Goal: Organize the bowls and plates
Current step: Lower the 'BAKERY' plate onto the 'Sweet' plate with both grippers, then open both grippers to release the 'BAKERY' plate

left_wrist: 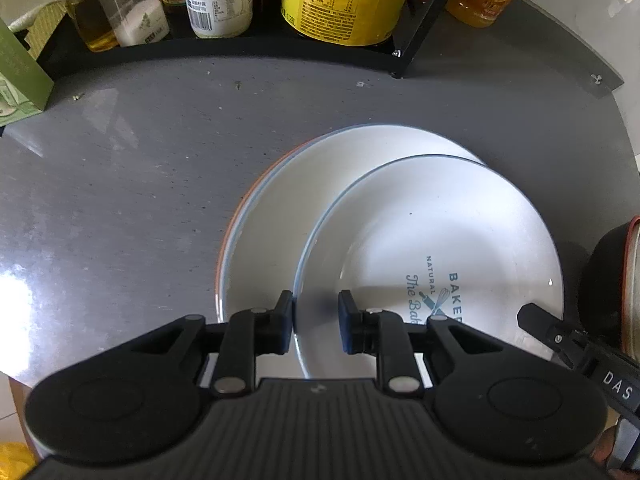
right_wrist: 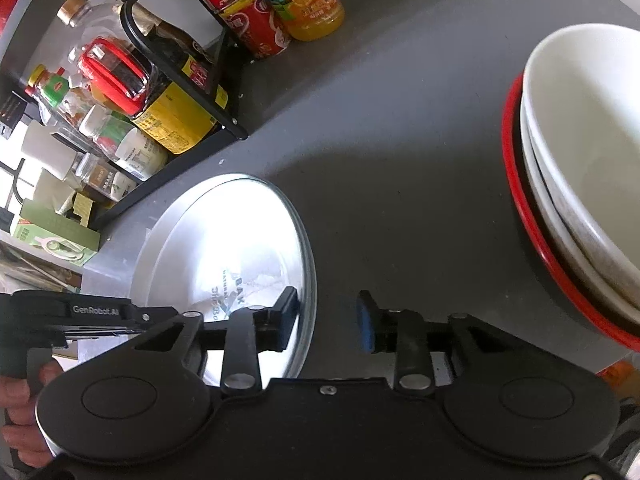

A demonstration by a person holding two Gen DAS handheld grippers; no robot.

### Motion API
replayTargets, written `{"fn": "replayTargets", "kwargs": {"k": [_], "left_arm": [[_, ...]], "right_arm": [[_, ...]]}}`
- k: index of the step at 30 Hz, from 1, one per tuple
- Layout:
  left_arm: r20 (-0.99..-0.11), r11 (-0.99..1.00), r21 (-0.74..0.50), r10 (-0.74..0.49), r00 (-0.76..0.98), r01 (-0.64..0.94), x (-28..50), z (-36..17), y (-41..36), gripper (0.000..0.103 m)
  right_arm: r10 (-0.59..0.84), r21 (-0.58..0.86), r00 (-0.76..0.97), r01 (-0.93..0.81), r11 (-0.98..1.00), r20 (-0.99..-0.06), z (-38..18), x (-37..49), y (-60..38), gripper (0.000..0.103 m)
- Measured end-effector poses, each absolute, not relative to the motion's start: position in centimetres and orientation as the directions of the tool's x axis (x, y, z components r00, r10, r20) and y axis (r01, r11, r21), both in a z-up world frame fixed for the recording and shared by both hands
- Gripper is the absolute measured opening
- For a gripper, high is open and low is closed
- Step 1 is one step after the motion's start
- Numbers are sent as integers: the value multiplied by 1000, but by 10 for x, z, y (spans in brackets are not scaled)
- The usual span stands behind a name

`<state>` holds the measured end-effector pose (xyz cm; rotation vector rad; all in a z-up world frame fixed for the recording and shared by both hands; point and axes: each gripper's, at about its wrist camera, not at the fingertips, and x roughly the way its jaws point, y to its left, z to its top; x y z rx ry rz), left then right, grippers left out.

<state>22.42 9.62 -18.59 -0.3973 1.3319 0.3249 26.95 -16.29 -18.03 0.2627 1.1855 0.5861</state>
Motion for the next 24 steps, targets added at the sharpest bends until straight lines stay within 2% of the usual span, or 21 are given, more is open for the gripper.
{"fn": "replayTargets", "kwargs": {"k": [11, 16, 24], "left_arm": [[-974, 884, -31, 78, 213, -466, 213, -170, 98, 19], [-966, 894, 4, 119, 229, -448, 208, -163, 95, 19], [-964, 898, 19, 133, 232, -439, 205, -155, 97, 19]], "right_arm": [[575, 502, 232, -305, 809, -785, -186, 267, -160, 36], [569, 490, 239, -319, 811, -787, -189, 266, -158, 42], [549, 465, 247, -327, 823, -798, -186, 265, -155, 44]]}}
